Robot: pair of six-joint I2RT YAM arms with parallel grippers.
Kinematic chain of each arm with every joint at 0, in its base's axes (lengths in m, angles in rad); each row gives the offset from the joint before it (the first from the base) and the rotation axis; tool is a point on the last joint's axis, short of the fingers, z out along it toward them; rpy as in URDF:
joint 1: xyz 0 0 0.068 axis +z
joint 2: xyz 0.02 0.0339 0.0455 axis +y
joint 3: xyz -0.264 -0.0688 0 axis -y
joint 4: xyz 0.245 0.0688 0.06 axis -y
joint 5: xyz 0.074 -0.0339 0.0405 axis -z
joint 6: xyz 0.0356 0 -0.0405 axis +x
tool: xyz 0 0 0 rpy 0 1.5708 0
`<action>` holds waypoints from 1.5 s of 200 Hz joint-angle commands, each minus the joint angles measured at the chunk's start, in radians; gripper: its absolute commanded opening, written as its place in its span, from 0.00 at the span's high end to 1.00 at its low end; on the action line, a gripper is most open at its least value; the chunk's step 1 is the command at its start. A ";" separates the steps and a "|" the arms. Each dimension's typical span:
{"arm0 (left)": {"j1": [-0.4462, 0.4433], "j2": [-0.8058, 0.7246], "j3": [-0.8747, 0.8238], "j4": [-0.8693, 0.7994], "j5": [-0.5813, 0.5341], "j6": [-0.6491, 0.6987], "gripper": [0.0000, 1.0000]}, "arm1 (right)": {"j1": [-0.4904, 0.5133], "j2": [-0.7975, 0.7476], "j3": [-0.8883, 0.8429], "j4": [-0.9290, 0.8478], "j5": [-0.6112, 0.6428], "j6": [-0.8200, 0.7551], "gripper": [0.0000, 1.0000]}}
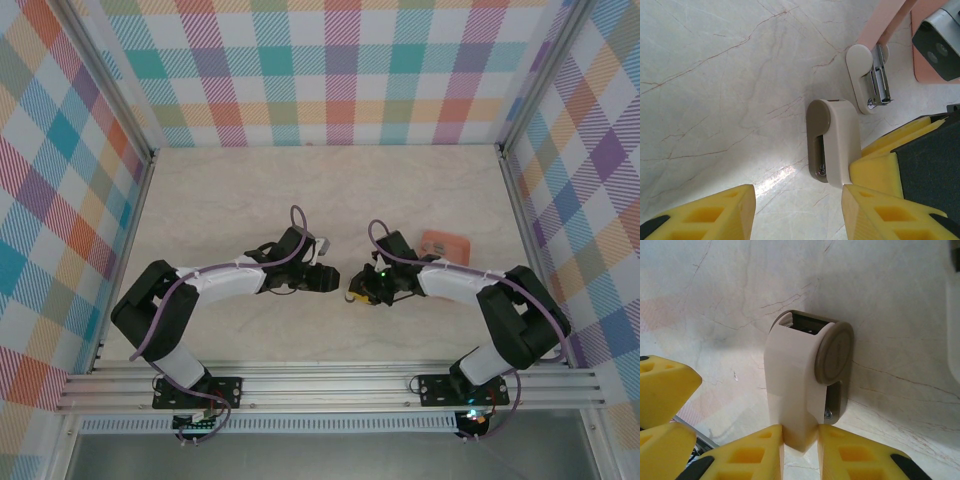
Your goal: Load the staples into the stapler
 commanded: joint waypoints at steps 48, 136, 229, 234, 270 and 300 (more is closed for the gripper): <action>0.000 -0.008 0.076 -0.008 -0.028 0.034 0.47 | 0.001 -0.084 0.017 -0.089 0.082 -0.062 0.68; 0.012 0.176 0.366 -0.029 0.057 0.098 0.44 | -0.091 -0.343 -0.080 -0.159 0.088 -0.064 0.66; 0.012 0.458 0.683 -0.062 0.135 0.146 0.43 | -0.251 -0.386 -0.231 -0.072 -0.019 -0.059 0.65; 0.011 0.474 0.698 -0.063 0.144 0.149 0.43 | -0.253 -0.378 -0.232 -0.067 -0.022 -0.057 0.65; 0.011 0.560 0.791 -0.074 0.219 0.179 0.45 | -0.260 -0.335 -0.238 -0.026 -0.026 -0.061 0.66; 0.012 0.600 0.826 -0.098 0.261 0.207 0.47 | -0.264 -0.291 -0.237 0.009 -0.036 -0.061 0.66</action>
